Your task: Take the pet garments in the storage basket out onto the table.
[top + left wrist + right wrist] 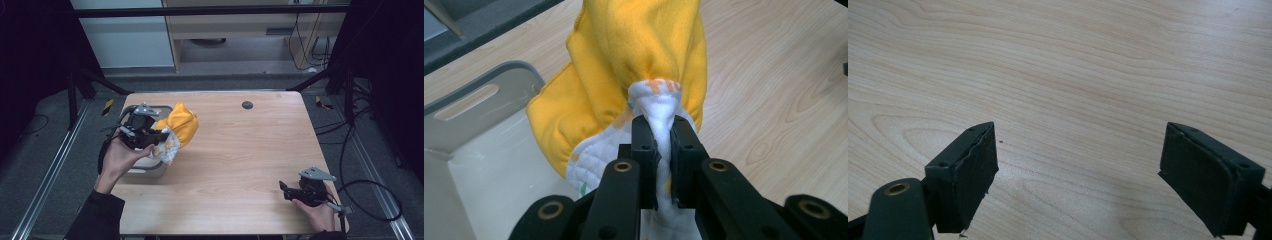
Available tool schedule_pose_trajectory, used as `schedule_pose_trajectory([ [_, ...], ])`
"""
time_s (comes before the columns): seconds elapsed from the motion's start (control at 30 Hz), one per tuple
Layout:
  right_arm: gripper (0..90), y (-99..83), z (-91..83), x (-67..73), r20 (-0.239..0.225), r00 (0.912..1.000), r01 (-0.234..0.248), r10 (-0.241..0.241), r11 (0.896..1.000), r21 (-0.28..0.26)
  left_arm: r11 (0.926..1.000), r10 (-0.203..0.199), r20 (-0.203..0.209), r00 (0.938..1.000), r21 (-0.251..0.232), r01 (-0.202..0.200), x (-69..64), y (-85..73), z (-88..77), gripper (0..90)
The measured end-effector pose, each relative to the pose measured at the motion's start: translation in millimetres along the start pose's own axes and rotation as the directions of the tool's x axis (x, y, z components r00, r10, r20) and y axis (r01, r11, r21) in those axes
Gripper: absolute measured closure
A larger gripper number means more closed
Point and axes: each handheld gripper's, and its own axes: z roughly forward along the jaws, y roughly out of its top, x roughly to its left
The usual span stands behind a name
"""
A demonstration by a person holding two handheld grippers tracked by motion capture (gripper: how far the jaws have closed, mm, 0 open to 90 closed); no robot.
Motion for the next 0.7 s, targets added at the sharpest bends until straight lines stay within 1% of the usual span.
schedule_pose_trajectory([
  [0.03,15.2,0.0,0.0,0.0,0.000,1.0000,0.000,0.000,1.000,0.000,1.0000,0.000,0.000,1.0000,0.000,0.000,0.0,0.0,0.0,83.3],
  [0.2,15.0,0.1,-0.5,-0.7,0.000,1.0000,0.001,-0.001,1.000,-0.005,0.9996,0.028,0.017,0.9995,-0.010,-0.028,-11.6,5.0,5.2,83.3],
  [0.33,15.0,0.0,-0.7,-1.0,0.001,1.0000,0.001,-0.001,1.000,-0.007,0.9988,0.045,0.039,0.9982,-0.022,-0.044,-20.1,7.3,10.0,83.3],
  [0.4,15.0,-0.2,-0.6,-1.0,0.000,1.0000,0.001,-0.001,1.000,-0.005,0.9986,0.051,0.046,0.9977,-0.019,-0.050,-24.6,8.3,13.2,83.3],
  [0.47,15.0,-0.2,-0.5,-0.8,-0.001,1.0000,0.002,-0.002,1.000,-0.004,0.9979,0.064,0.053,0.9965,-0.013,-0.064,-28.5,9.2,17.0,83.3],
  [0.53,15.0,-0.1,-0.8,-0.8,0.000,1.0000,0.002,-0.002,1.000,-0.006,0.9977,0.067,0.064,0.9957,-0.013,-0.066,-32.7,9.8,22.2,83.3],
  [0.6,15.0,-0.1,-0.9,-1.0,0.001,1.0000,0.002,-0.002,1.000,-0.007,0.9976,0.069,0.068,0.9953,-0.010,-0.069,-33.9,10.1,24.0,83.3],
  [0.7,15.0,-0.1,-1.1,-0.8,0.000,1.0000,-0.002,0.002,1.000,-0.006,0.9971,0.076,0.079,0.9940,-0.004,-0.076,-37.7,10.7,31.8,83.3],
])
